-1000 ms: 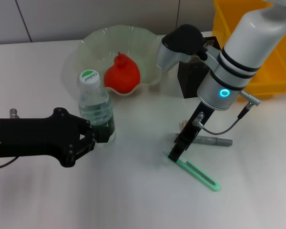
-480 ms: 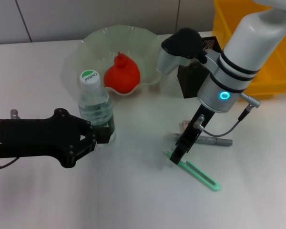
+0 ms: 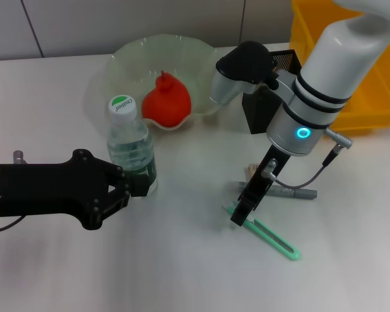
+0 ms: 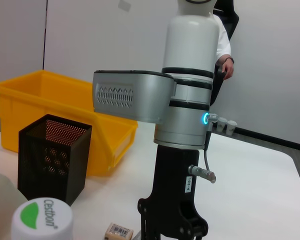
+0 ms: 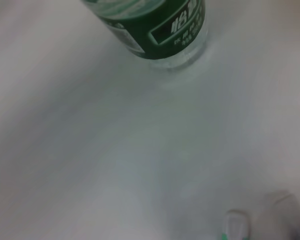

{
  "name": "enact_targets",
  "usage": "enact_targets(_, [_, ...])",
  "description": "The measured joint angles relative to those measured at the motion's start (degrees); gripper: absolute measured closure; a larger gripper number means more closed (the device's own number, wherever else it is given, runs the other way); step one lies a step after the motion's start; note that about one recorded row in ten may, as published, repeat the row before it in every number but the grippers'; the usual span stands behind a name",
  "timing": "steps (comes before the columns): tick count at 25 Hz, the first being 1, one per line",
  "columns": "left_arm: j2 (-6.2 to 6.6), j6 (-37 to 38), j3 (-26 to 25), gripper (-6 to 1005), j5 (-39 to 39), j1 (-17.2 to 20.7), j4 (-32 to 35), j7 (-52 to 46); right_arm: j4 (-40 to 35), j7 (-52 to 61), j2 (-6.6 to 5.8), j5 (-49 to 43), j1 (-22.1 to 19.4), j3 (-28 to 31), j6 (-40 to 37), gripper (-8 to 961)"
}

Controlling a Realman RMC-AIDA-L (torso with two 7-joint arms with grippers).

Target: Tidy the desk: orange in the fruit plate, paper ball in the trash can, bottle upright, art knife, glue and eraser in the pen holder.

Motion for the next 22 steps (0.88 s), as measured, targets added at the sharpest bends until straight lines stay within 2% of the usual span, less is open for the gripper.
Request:
enact_targets(13, [0.00, 0.0, 0.0, 1000, 0.0, 0.2, 0.0, 0.1, 0.0, 0.1, -0.01, 0.0, 0.1, -0.3, 0.0, 592])
enact_targets(22, [0.00, 0.0, -0.1, 1000, 0.0, 0.1, -0.7, 0.6, 0.0, 0.2, -0.02, 0.0, 0.0, -0.4, 0.0, 670])
